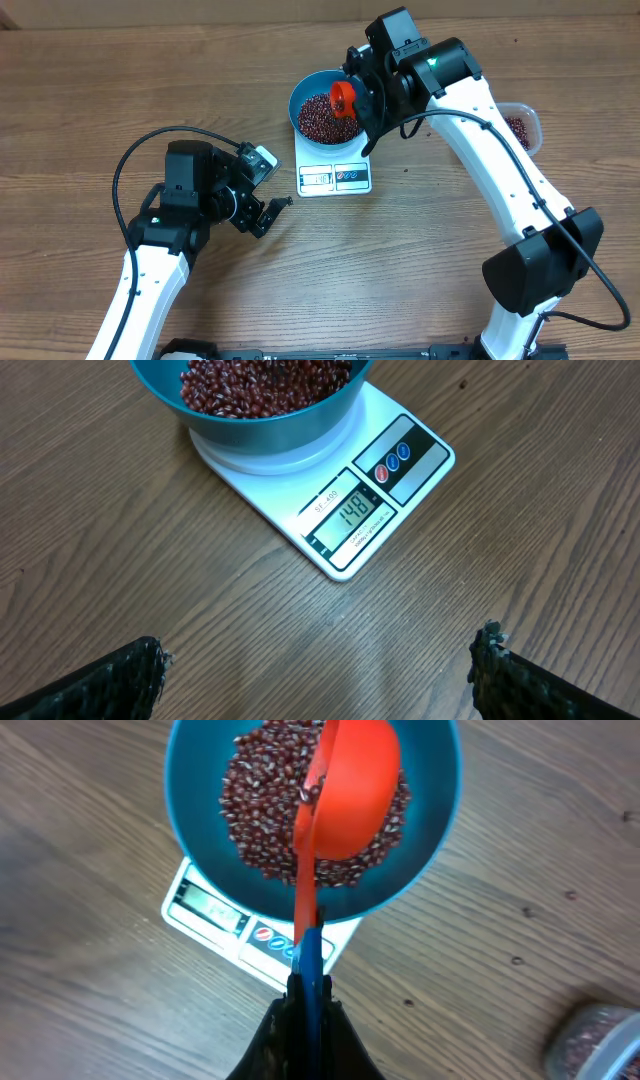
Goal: Scoop item into bowl and weigh 150g on scale
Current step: 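Hold the scoop over the teal bowl and tip small amounts in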
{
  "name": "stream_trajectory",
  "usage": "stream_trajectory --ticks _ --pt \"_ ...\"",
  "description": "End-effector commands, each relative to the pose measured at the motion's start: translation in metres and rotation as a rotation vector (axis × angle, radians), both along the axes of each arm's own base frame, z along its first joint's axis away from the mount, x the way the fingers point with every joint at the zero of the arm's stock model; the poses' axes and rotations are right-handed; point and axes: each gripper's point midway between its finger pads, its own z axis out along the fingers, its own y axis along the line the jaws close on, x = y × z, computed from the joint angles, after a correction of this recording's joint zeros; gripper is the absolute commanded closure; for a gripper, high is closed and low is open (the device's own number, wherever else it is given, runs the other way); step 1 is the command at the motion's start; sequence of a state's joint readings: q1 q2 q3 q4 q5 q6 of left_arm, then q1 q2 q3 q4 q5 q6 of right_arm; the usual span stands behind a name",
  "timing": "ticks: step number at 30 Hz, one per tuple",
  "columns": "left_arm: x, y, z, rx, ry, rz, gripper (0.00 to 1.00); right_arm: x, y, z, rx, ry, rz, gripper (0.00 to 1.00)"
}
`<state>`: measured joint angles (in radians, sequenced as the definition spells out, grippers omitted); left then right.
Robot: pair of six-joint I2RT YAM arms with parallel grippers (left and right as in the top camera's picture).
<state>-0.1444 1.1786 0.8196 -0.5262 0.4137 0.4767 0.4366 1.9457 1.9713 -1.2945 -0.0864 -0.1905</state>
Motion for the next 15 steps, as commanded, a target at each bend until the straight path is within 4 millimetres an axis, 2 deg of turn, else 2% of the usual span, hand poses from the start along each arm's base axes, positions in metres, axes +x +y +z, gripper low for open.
stream_trajectory --ticks 1,6,15 --pt "0.0008 0.0003 0.0006 -0.003 0.000 0.008 0.00 0.0032 0.0005 0.0328 -0.028 -0.117 -0.006 0.96" --pt "0.0008 0.0003 0.0006 -0.003 0.000 0.008 0.00 0.0024 0.0022 0.0334 -0.115 -0.163 0.001 0.96" --pt "0.0008 0.0003 0.0006 -0.003 0.000 0.008 0.01 0.0017 0.0028 0.0333 -0.119 -0.164 0.002 0.96"
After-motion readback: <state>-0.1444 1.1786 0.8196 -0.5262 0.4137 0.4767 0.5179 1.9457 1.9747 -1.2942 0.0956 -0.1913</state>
